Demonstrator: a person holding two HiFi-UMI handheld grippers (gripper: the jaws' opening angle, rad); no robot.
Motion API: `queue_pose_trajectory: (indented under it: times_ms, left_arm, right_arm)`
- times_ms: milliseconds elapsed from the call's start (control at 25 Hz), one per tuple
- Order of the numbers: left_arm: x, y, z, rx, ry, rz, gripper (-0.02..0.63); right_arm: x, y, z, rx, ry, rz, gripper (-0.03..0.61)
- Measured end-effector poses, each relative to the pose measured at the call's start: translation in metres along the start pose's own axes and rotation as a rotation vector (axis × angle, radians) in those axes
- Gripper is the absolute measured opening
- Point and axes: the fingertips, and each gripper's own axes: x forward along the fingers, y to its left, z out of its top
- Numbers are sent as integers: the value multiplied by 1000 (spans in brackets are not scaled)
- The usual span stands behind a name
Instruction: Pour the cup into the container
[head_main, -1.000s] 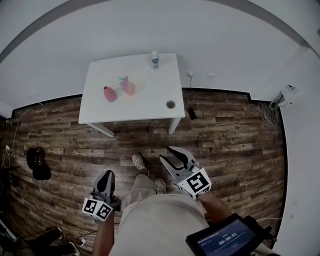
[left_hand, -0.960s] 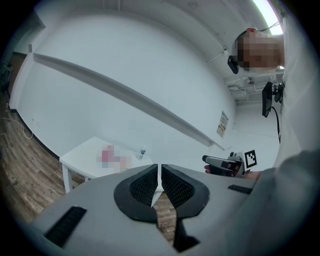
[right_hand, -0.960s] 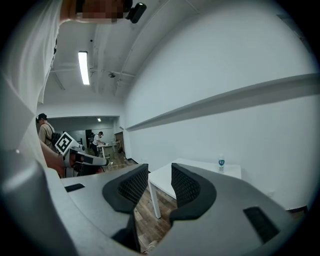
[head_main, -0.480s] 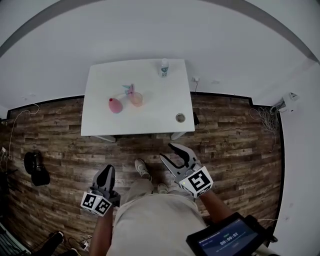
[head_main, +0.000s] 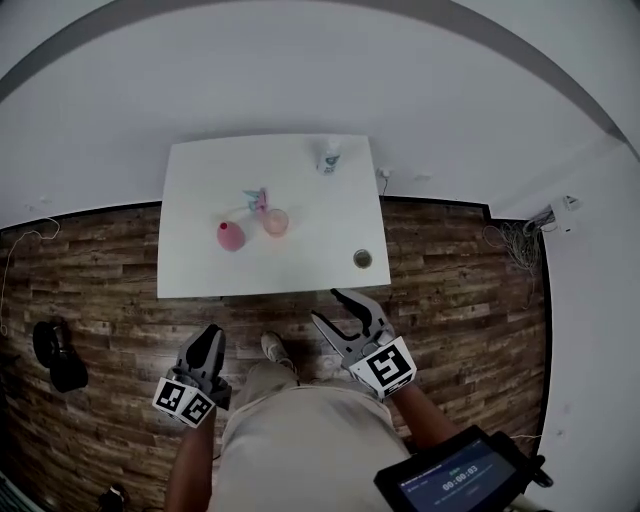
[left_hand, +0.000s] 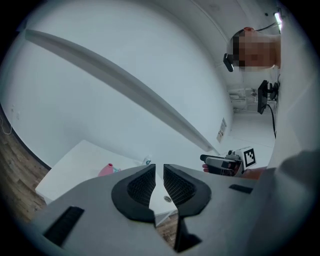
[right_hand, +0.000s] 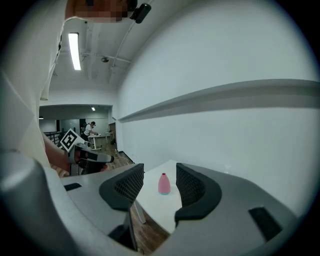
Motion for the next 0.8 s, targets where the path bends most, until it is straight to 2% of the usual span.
queue_pose_trajectory:
  times_ms: [440, 800]
  left_arm:
    - [20, 52, 3, 20, 8, -20, 41]
    - [21, 59, 20, 38, 2, 19, 43]
  right_arm:
    - [53, 0, 6, -77, 65, 18, 198]
    - [86, -14, 10, -73, 27, 45, 210]
